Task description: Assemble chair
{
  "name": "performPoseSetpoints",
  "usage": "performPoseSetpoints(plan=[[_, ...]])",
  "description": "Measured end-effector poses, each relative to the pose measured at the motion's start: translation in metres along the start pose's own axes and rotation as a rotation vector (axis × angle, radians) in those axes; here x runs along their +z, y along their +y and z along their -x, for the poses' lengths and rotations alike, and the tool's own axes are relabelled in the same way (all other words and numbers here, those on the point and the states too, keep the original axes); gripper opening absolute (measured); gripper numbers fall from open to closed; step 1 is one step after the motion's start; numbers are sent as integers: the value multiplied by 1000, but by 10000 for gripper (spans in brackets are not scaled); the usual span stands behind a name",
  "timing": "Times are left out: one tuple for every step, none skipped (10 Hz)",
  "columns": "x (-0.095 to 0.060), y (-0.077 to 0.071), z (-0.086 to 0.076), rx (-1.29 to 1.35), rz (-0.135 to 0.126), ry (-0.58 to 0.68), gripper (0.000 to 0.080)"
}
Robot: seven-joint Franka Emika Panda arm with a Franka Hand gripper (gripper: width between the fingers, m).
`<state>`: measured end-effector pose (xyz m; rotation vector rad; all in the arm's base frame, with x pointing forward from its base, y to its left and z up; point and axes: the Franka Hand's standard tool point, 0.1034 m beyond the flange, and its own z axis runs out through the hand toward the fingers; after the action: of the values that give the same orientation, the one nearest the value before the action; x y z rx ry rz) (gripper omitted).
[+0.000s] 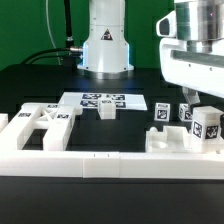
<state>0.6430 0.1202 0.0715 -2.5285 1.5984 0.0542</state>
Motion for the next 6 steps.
performPoseSetpoints(plan=[[0,0,0,-77,0,0,631],[0,0,0,-131,0,0,644],[0,0,-1,-227,0,0,644],[0,1,-2,-323,2,1,648],[-1,1,-4,-461,6,5,648],[-1,1,-4,-590,14,14,648]])
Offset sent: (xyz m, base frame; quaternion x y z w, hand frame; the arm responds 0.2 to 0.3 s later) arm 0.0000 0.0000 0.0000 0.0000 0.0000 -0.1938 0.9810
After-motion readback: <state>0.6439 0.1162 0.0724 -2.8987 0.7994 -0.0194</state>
